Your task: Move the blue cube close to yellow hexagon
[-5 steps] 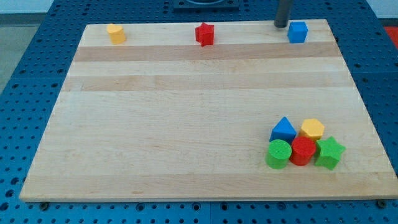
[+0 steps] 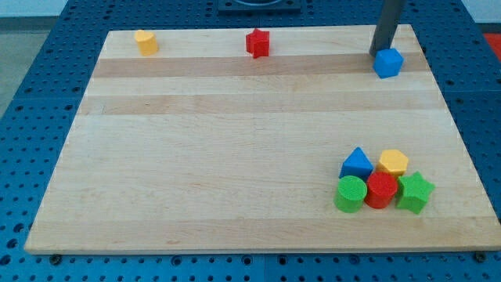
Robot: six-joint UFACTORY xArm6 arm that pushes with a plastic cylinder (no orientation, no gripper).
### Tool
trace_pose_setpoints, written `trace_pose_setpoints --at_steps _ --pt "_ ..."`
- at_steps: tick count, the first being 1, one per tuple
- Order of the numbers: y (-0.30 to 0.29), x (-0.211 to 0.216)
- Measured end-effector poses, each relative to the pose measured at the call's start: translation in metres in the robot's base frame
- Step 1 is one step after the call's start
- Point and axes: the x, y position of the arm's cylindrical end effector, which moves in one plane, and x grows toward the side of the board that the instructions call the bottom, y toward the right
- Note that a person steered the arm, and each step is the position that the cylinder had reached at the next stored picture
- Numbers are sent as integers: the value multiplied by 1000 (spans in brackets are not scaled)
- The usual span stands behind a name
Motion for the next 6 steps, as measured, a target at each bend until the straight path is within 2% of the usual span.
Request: trace_pose_setpoints --at_steps 1,4,6 --pt "0 16" --pt "22 20" --pt "18 70"
